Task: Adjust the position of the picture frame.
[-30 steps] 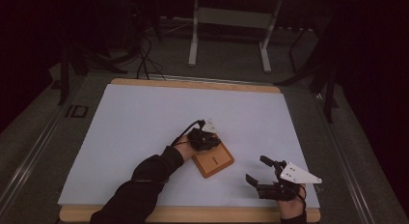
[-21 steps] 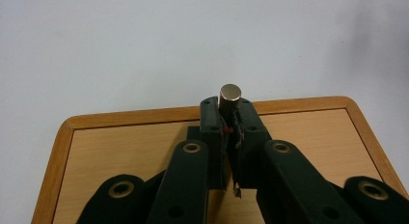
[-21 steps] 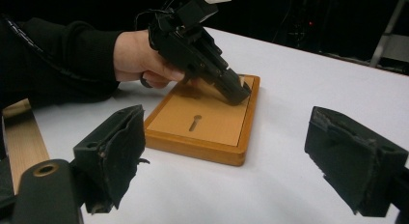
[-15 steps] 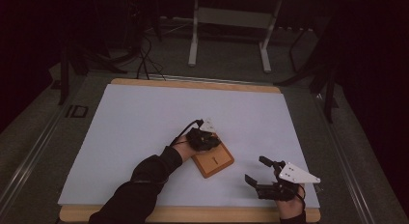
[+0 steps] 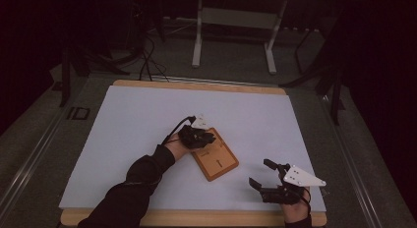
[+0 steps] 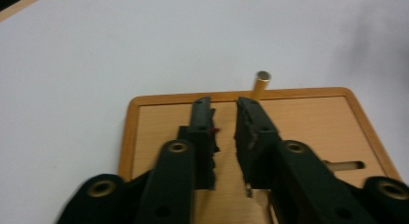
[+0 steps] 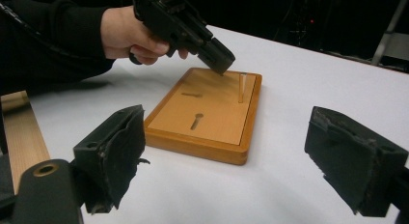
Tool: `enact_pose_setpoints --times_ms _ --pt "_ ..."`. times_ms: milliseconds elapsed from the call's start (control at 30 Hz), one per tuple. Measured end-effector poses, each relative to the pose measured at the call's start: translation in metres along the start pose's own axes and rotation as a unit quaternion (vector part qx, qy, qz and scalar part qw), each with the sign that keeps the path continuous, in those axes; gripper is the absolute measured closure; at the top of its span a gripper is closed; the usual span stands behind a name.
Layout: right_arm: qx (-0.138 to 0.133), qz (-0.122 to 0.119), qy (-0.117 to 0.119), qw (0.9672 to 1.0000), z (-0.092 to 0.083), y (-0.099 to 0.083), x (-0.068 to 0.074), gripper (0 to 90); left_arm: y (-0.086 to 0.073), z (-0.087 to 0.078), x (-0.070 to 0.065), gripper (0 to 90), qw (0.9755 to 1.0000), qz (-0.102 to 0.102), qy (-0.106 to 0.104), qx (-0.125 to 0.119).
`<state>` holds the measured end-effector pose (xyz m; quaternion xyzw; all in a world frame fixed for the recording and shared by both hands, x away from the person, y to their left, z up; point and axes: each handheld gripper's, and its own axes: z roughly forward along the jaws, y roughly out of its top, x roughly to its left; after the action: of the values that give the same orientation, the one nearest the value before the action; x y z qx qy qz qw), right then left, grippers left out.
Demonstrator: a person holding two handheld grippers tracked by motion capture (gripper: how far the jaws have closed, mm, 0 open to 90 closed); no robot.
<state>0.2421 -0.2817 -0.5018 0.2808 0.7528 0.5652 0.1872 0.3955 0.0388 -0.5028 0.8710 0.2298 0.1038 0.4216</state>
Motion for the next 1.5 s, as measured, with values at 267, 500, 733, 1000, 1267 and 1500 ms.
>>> enact_pose_setpoints --times_ms 267,500,733,1000,1267,1500 --pt "0.002 0.003 0.004 1.0000 0.001 -0.001 -0.001 14.0 0.010 0.011 0.010 87.4 0.9999 -0.003 0.016 0.001" --pt "0.002 0.002 0.007 1.0000 0.001 -0.001 -0.001 14.0 0.020 0.025 0.019 89.5 0.9997 -0.002 0.021 0.009" --pt "0.005 0.006 0.008 0.9999 0.002 -0.002 -0.001 14.0 0.028 0.044 0.028 89.9 0.9987 0.003 0.031 0.039" --pt "0.003 0.009 0.009 0.9999 0.001 -0.002 -0.003 14.0 0.032 0.059 0.032 89.9 0.9974 0.010 0.033 0.064" --pt "0.002 0.011 0.008 0.9999 0.001 -0.002 -0.003 14.0 0.031 0.067 0.035 90.0 0.9961 0.013 0.032 0.081" --pt "0.002 0.011 0.007 0.9999 0.001 -0.002 -0.003 14.0 0.031 0.069 0.036 90.0 0.9958 0.012 0.027 0.087"
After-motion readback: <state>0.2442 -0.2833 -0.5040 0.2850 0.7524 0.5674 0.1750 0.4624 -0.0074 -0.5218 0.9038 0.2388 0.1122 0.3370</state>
